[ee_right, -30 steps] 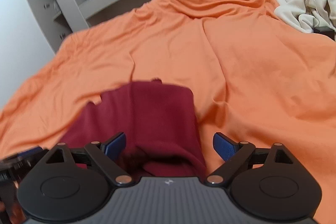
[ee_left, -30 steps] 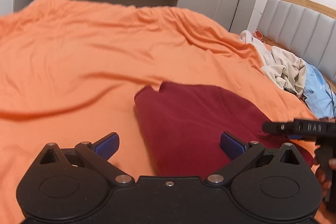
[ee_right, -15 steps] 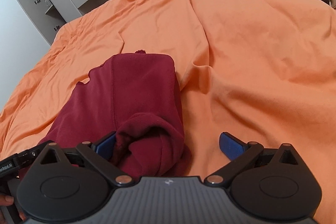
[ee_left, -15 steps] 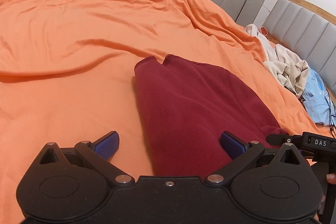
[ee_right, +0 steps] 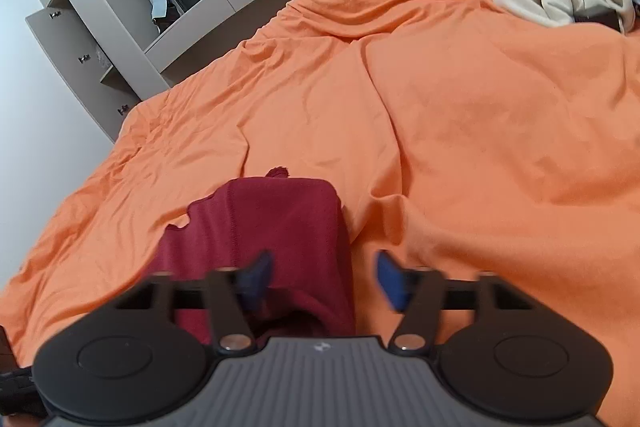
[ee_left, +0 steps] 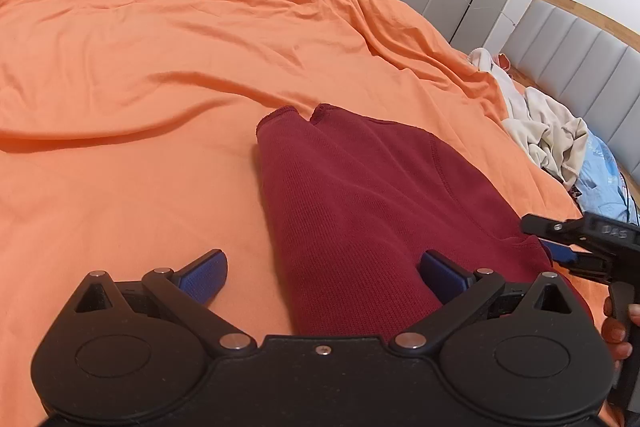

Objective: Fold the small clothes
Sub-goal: 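Open the right tool and withdraw both tools from the folded bundle, then close the right tool on an edge of the folded dark red shirt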

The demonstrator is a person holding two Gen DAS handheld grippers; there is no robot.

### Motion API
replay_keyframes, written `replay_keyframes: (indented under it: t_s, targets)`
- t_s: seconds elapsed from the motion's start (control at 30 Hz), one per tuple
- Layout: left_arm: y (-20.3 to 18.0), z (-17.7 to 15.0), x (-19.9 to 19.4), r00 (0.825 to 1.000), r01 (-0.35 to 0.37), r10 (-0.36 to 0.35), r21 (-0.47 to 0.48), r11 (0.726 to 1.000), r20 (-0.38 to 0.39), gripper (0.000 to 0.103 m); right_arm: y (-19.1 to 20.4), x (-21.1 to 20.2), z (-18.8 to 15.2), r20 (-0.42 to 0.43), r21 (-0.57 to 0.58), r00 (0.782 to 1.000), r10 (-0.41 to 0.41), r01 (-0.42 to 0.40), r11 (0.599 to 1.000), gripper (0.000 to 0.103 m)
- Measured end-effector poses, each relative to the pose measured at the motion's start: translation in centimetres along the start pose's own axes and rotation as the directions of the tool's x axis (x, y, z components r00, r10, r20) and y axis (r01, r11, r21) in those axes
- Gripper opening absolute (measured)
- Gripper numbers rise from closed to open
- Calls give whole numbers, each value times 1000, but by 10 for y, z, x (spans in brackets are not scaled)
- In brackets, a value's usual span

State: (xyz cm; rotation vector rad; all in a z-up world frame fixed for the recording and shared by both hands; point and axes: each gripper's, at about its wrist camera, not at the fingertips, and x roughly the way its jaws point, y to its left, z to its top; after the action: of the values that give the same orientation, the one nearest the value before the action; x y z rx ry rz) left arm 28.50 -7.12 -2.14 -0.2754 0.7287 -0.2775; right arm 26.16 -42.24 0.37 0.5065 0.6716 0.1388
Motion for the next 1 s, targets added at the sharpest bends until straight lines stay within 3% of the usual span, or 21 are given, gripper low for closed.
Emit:
replay_keyframes:
  t_s: [0.2, 0.3, 0.4, 0.5, 0.73, 0.9, 1.0]
  targets:
    - [0, 0, 0, 1000, 0, 0, 0, 1000, 0, 103, 19, 5, -5, 9, -135, 1000, -7, 8, 991, 15]
    - [0, 0, 0, 1000, 0, 0, 0, 1000, 0, 103, 43, 1, -14, 45, -286, 999, -11, 23, 958, 14]
    - [0, 0, 0, 1000, 0, 0, 0, 1000, 0, 103, 68, -2, -26, 75, -449, 997, -15, 47, 892, 14]
    - [0, 0, 0, 1000, 1, -1, 0, 1000, 0, 103, 84, 1, -35, 84, -524, 996, -29, 69, 849, 14]
    - [1, 0, 0, 1000, 1, -1, 0, 1000, 0, 103, 68, 7, -24, 89, -421, 986, -142, 167, 892, 14]
    - [1, 0, 0, 1000, 1, -1, 0, 1000, 0, 103, 42, 7, -14, 33, -303, 992, -123, 127, 944, 14]
    - [1, 0, 0, 1000, 1, -1, 0, 1000, 0, 103, 33, 7, -10, 18, -244, 996, -90, 92, 965, 22]
